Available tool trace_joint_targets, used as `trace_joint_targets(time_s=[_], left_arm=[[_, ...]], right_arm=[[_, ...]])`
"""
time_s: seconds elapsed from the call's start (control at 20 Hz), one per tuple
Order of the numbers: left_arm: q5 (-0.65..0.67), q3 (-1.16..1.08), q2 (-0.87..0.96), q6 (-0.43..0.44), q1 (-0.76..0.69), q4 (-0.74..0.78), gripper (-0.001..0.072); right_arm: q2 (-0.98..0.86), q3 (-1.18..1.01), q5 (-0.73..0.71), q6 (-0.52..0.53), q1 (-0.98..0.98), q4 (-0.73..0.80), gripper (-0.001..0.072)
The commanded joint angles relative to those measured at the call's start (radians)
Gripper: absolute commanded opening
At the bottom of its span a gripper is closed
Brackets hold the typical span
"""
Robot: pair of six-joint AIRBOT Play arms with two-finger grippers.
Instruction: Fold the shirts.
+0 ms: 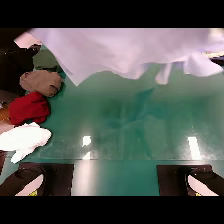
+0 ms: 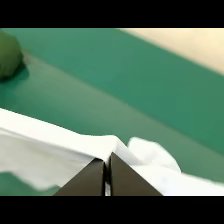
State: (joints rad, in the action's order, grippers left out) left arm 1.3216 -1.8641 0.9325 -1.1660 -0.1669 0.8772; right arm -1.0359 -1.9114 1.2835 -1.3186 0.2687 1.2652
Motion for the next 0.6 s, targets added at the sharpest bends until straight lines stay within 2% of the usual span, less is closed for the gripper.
trace_joint_targets(time_s=[0.0,0.15,0.3,0.4,0.55], left_arm=[[0.054,-0.079,-0.050,-0.027,0.001,-0.026,0.0026],[0.157,-0.040,-0.040,-0.067,0.001,-0.004,0.0026],[0.151,0.180,-0.038,-0.071,0.001,0.073,0.0026],[0.111,0.388,-0.038,-0.074,0.002,0.132,0.0026],[-0.076,0.711,-0.016,-0.067,0.002,0.265,0.0026]], right_arm=[[0.104,-0.077,0.042,-0.009,-0.007,0.021,0.0016],[0.106,-0.050,0.083,-0.048,-0.007,0.020,0.0016],[0.018,0.057,0.172,-0.087,-0.007,0.018,0.0016],[-0.073,0.163,0.225,-0.087,-0.007,0.017,0.0019],[-0.225,0.348,0.179,-0.044,-0.007,0.017,0.0019]])
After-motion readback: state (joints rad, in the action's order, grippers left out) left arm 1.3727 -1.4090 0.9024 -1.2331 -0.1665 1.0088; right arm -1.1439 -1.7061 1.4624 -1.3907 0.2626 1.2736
